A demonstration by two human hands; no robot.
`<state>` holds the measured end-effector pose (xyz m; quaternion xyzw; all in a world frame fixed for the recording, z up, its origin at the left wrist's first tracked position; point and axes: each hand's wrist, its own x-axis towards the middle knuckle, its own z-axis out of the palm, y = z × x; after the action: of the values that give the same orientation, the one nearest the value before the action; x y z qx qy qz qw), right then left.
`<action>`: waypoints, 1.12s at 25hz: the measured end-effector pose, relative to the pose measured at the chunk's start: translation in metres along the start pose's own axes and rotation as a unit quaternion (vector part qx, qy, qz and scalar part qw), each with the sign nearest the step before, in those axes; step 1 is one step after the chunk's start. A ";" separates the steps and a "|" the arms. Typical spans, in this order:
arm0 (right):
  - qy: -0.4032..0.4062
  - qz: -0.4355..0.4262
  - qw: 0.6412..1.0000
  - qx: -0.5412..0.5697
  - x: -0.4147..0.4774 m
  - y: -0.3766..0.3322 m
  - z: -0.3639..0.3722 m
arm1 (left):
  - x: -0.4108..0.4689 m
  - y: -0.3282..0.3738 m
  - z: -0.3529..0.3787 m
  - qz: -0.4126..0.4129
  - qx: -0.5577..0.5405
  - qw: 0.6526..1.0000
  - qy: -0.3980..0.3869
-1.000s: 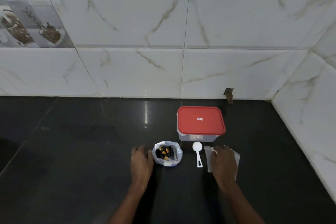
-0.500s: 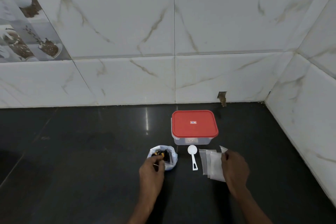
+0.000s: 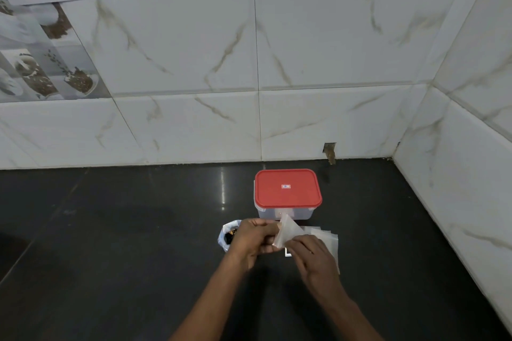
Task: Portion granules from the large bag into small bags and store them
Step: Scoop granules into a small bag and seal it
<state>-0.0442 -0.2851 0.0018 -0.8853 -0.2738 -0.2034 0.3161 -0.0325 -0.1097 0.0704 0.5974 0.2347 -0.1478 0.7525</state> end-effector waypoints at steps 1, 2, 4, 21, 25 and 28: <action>-0.015 0.004 1.000 0.018 0.001 -0.003 -0.002 | -0.002 0.000 -0.002 -0.005 0.017 1.000 -0.002; -0.029 0.020 0.998 0.045 0.001 -0.007 -0.004 | -0.003 -0.002 -0.002 -0.004 0.031 1.000 0.003; -0.030 0.118 0.983 0.135 0.008 -0.019 -0.011 | -0.008 -0.005 0.001 0.016 0.059 0.998 0.024; -0.246 0.265 0.931 -0.042 0.072 -0.031 -0.031 | -0.019 0.000 0.008 0.173 0.451 0.875 0.039; -0.274 0.318 0.906 0.056 0.086 -0.029 -0.030 | -0.025 -0.014 -0.018 0.241 0.439 0.864 -0.052; -0.282 0.299 0.904 0.114 0.089 -0.037 -0.020 | -0.019 -0.031 -0.022 0.238 0.311 0.920 -0.028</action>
<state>-0.0019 -0.2430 0.0804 -0.9039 -0.0955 0.1918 0.3702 -0.0680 -0.0968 0.0503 0.8349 0.0063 -0.0466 0.5484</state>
